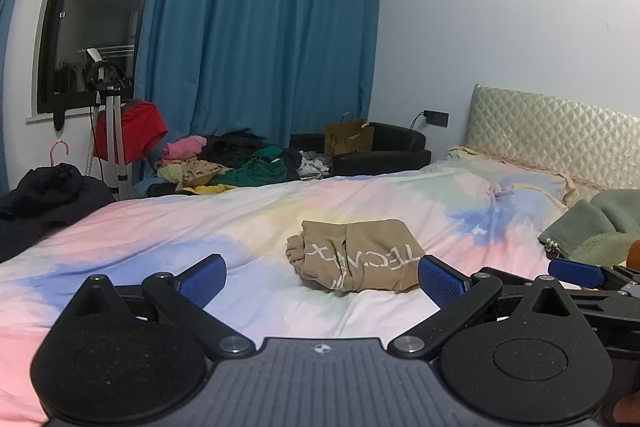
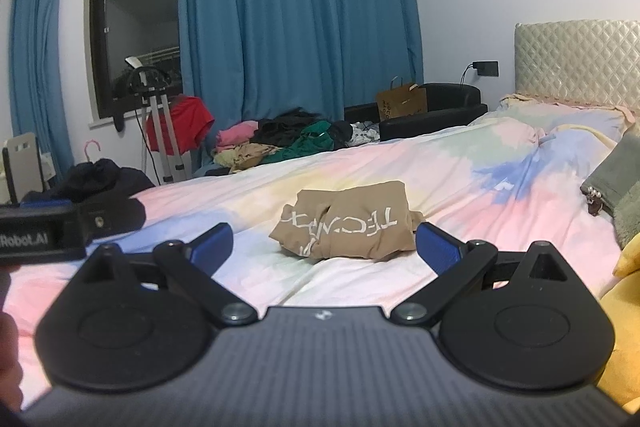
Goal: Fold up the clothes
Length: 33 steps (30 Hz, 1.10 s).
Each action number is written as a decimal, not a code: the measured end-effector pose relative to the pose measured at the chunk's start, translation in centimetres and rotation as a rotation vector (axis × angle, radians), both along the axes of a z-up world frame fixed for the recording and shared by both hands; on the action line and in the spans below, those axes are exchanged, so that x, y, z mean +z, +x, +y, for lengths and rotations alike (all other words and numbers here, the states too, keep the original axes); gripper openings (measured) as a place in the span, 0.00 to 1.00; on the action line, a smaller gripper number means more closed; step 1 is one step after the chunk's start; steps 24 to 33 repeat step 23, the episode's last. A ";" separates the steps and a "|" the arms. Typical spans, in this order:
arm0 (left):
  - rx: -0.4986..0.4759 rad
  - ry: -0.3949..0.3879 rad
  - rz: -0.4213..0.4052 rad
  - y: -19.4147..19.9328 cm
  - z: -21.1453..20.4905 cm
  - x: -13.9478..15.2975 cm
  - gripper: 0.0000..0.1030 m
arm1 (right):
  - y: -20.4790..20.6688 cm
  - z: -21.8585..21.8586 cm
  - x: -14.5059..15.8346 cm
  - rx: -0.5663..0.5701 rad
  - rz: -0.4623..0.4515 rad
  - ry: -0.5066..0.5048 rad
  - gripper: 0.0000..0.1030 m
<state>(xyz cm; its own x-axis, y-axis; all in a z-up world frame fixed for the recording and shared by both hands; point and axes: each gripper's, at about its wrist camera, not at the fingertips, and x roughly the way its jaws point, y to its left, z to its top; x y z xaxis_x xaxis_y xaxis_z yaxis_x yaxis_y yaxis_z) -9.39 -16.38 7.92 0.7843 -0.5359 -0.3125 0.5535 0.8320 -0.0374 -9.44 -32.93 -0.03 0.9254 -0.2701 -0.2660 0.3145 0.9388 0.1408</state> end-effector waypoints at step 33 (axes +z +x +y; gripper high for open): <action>0.016 0.013 -0.001 -0.6 -0.4 -0.3 1.00 | 0.2 0.5 0.0 -0.003 0.016 -0.012 0.97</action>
